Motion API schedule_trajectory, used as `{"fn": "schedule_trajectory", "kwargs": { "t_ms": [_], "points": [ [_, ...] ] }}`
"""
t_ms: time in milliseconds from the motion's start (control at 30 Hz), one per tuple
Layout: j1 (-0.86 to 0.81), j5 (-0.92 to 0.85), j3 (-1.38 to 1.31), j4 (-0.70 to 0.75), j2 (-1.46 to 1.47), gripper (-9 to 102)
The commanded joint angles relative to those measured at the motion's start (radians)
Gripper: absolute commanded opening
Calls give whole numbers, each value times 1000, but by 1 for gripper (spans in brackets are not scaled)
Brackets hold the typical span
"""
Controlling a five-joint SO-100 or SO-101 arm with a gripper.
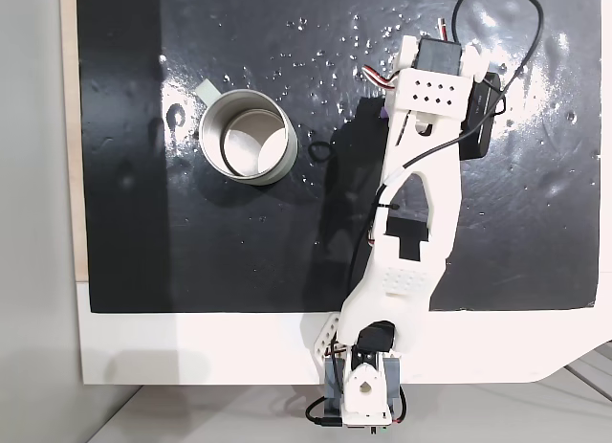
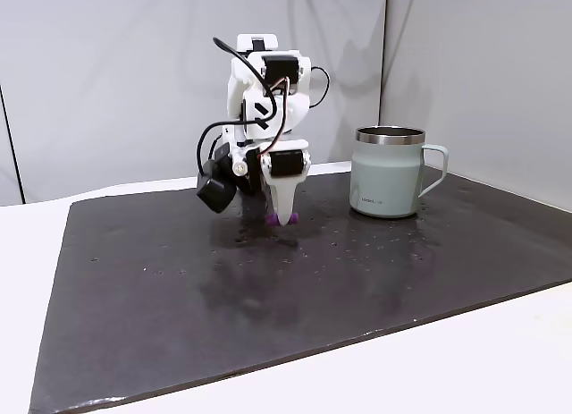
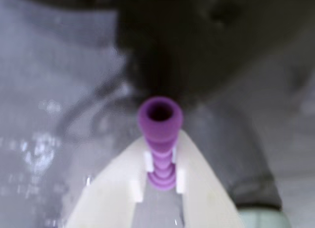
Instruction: Grasp a pengrip and put it in the cup.
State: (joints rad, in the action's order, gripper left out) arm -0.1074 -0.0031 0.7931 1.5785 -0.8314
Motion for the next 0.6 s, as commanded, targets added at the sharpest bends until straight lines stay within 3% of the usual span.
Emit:
{"fn": "schedule_trajectory", "kwargs": {
  "t_ms": [0, 300, 567],
  "points": [
    [23, 14, -71, 78, -173, 0],
    [54, 18, 83, 114, -534, 0],
    [-15, -37, 115, 118, -788, 0]
  ]
}}
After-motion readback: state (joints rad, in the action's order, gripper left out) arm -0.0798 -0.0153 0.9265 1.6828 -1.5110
